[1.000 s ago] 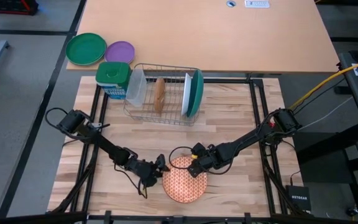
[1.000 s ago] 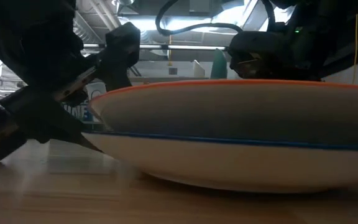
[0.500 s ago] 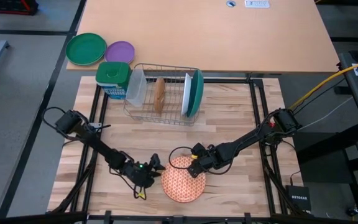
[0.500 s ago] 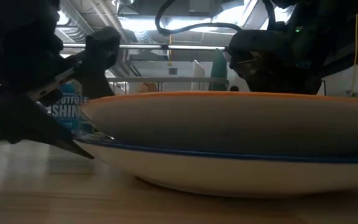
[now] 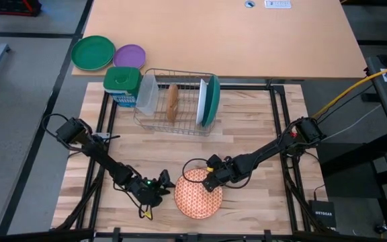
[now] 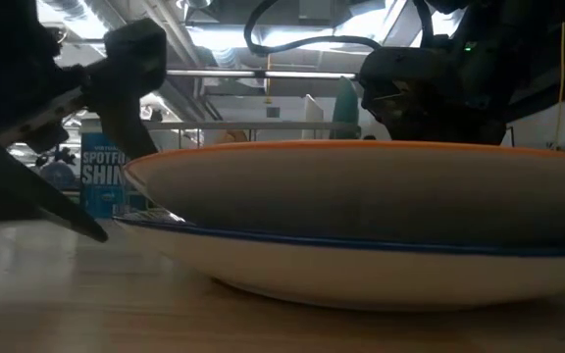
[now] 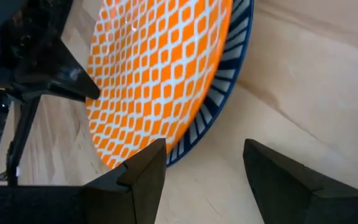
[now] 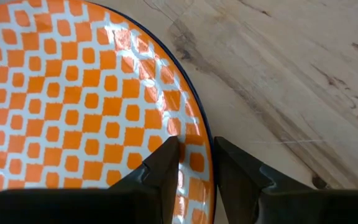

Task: Sort dishes
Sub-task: Put the orange patterned plate in the dish rack

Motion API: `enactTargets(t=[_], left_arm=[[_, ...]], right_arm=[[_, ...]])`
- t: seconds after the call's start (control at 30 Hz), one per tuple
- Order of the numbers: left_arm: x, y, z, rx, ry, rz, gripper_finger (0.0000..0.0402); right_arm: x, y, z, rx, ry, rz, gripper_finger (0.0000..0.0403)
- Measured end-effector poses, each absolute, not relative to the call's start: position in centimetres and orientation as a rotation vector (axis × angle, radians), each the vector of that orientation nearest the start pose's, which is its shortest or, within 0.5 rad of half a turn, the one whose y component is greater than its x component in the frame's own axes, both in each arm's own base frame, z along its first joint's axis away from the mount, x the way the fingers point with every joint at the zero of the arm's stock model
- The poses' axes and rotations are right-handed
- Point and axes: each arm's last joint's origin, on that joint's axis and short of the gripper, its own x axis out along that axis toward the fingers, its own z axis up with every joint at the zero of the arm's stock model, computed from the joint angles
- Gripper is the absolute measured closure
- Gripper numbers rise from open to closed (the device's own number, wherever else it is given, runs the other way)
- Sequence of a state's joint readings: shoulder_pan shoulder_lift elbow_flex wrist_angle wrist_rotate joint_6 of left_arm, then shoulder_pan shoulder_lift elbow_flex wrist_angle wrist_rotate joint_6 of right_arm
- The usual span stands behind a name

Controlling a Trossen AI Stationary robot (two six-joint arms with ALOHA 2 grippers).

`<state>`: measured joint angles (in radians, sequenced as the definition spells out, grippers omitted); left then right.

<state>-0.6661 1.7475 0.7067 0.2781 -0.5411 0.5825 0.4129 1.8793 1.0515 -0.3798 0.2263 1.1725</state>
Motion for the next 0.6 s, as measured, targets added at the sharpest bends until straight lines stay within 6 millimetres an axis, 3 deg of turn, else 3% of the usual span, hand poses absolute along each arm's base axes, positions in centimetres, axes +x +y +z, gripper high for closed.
enactTargets(t=[0.3, 0.6], left_arm=[[25.3, -18.6, 13.4, 0.962, 0.477, -0.303, 0.0199], [25.4, -18.7, 13.6, 1.009, 0.441, -0.357, 0.0199]], right_arm=[[31.8, 13.2, 12.5, 0.66, 1.057, -0.504, 0.0299], [31.8, 13.2, 12.5, 0.661, 1.055, -0.502, 0.0299]])
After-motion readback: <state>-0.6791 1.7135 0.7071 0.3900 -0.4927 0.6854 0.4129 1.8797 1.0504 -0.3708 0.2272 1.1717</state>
